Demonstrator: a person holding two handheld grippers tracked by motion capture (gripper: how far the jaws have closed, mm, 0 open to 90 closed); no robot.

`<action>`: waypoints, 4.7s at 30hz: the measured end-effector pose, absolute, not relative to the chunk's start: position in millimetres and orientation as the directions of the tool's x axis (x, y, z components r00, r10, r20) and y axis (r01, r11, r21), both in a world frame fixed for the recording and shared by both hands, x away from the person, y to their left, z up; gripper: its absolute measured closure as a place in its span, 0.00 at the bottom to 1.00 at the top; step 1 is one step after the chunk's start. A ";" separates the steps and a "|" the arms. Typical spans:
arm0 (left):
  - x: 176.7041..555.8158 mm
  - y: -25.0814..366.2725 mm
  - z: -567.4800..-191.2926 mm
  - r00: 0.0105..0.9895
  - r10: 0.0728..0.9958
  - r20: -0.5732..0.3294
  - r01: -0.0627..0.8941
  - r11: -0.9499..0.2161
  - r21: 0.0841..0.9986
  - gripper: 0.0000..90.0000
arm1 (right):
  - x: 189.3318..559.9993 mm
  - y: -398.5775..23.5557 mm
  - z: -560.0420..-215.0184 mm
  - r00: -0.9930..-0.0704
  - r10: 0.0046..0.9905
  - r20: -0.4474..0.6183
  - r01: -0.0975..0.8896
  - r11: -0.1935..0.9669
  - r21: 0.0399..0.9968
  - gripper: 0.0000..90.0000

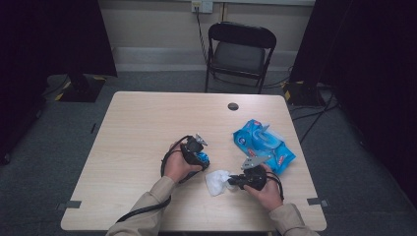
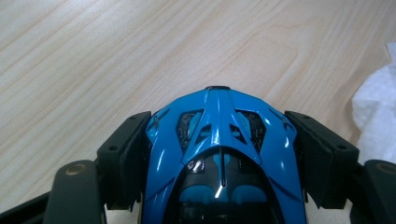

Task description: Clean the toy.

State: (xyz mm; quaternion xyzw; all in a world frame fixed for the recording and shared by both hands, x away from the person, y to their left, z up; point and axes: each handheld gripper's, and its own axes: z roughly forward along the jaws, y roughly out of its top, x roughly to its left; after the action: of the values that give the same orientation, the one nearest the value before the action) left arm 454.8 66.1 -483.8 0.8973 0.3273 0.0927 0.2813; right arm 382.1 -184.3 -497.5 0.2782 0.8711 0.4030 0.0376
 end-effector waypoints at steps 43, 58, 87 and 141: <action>403.6 101.2 -423.4 0.850 0.517 -0.106 0.392 -0.483 0.783 0.29 | 423.2 -184.7 -415.7 -0.821 0.540 0.188 0.399 0.306 0.864 0.96; 398.5 101.9 -420.0 0.859 0.503 -0.101 0.368 -0.466 0.805 0.29 | 436.5 -126.6 -409.1 -0.860 0.407 0.306 0.437 0.280 0.855 0.96; 406.1 119.0 -418.4 0.827 0.557 -0.078 0.376 -0.445 0.813 0.29 | 419.9 -138.8 -424.0 -0.879 0.352 0.322 0.437 0.323 0.839 0.96; 407.6 122.6 -425.1 0.830 0.551 -0.085 0.379 -0.444 0.812 0.29 | 434.3 -137.5 -413.7 -0.873 0.376 0.310 0.431 0.298 0.852 0.96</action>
State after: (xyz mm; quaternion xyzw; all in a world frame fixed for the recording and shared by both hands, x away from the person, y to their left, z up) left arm 407.6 122.6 -425.1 0.8444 0.2753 0.0960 0.4494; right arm 434.3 -137.5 -413.7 0.2504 0.8051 0.5370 -0.0256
